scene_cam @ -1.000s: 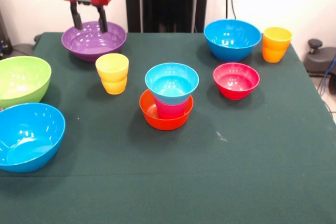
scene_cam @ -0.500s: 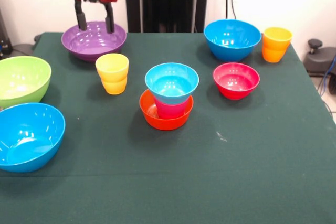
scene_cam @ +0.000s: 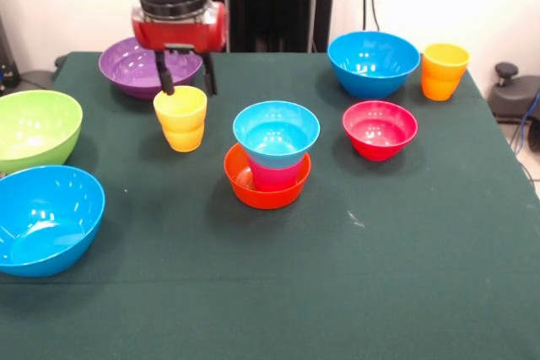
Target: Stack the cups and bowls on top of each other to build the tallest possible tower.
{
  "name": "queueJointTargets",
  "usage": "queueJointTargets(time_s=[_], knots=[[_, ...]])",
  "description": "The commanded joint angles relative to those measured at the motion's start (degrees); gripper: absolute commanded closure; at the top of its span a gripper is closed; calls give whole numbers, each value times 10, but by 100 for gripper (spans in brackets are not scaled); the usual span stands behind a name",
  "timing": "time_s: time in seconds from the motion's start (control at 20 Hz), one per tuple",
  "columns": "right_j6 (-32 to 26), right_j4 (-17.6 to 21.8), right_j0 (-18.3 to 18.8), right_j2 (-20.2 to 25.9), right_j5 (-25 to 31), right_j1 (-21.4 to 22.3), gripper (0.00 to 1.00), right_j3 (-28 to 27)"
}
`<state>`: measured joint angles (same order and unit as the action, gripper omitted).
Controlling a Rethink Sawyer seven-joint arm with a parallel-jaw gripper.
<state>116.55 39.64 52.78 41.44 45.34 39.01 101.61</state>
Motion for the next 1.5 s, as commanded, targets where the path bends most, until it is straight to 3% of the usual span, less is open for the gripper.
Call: queueJointTargets(time_s=[0.05, 0.15, 0.35, 0.65, 1.05, 1.25, 1.5], knots=[[-102, 27, -28, -4, 16, -15, 0, -8], [-113, 15, -27, -3, 46, -2, 0, -19], [-139, 3, -21, -1, 83, -17, 0, -54], [-152, -3, -24, 3, 127, 9, 0, -59], [-164, 19, -9, 5, 114, 7, 0, -54], [-234, 33, 19, 18, 112, -32, 0, -64], [-272, 48, 41, 21, 106, -53, 0, -64]])
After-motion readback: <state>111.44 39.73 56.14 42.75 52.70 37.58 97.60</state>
